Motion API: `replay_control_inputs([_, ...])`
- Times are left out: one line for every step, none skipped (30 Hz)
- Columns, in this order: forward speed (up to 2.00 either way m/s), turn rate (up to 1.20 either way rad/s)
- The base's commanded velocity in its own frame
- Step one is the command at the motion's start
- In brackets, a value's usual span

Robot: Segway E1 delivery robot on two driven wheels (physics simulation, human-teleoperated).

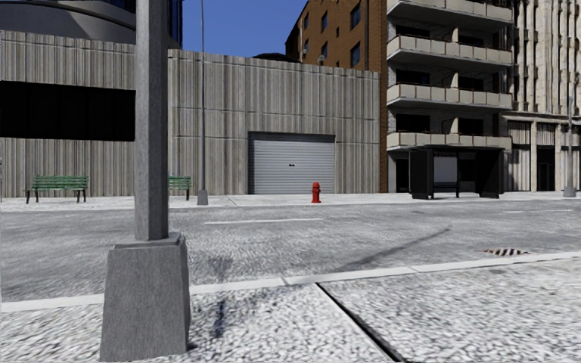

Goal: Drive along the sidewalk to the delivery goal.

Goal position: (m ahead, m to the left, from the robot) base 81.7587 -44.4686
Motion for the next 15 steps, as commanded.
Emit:
replay_control_inputs([1.1, -0.86])
replay_control_inputs([1.1, -0.86])
replay_control_inputs([1.1, -0.86])
replay_control_inputs([1.1, -0.86])
replay_control_inputs([1.1, -0.86])
replay_control_inputs([1.1, -0.86])
replay_control_inputs([1.1, -0.86])
replay_control_inputs([1.1, -0.86])
replay_control_inputs([1.1, -0.86])
replay_control_inputs([1.1, -0.86])
replay_control_inputs([1.1, -0.86])
replay_control_inputs([1.1, -0.86])
replay_control_inputs([1.1, -0.86])
replay_control_inputs([1.1, -0.86])
replay_control_inputs([1.1, -0.86])
